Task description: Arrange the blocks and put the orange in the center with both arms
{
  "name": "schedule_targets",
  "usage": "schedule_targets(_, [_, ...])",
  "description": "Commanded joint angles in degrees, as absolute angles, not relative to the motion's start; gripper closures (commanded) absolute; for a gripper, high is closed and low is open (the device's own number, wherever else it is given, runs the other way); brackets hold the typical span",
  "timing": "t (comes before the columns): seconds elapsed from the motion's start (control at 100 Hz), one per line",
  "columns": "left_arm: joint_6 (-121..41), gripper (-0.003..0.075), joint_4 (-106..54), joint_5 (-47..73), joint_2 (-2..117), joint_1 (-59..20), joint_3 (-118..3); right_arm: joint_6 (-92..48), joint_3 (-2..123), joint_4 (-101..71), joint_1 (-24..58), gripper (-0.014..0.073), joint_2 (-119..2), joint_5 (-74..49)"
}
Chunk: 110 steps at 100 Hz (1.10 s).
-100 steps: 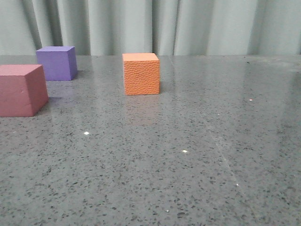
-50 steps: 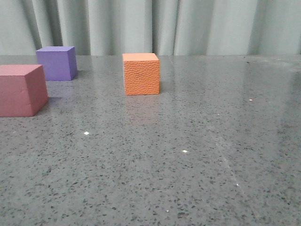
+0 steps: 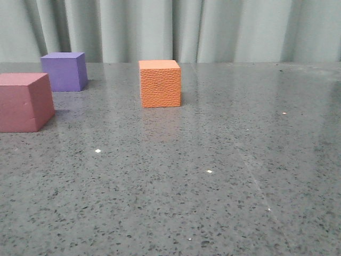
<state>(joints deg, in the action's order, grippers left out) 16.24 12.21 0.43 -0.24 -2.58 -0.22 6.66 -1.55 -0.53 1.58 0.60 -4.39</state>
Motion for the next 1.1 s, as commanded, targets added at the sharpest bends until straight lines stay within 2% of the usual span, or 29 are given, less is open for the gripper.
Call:
schedule_targets(0.0, [16.93,0.0739,8.72,-3.53,-1.67,-2.43,0.23,6.23,-0.79,-0.52,1.17,0.0661,2.04,0.00])
schedule_targets(0.19, [16.93,0.0739,6.21,11.77,3.39,-2.43,-11.89,6.23,-0.79,-0.52,1.17,0.0661,2.04,0.00])
schedule_targets(0.4, [16.93,0.0739,4.28,30.34,16.98,-2.43,-30.46,6.23,-0.79,-0.52,1.17,0.0661,2.04,0.00])
schedule_targets(0.56, [16.93,0.0739,3.66,39.28,27.23,-2.43,-41.87,6.23,-0.79,-0.52,1.17,0.0661,2.04,0.00])
schedule_targets(0.74, [16.93,0.0739,3.53,41.41,34.35,-2.43,-48.38,6.23,-0.79,-0.52,1.17,0.0661,2.04,0.00])
schedule_targets(1.09, [16.93,0.0720,4.49,39.99,37.40,-2.43,-48.92,6.23,-0.79,-0.52,1.17,0.0661,2.04,0.00])
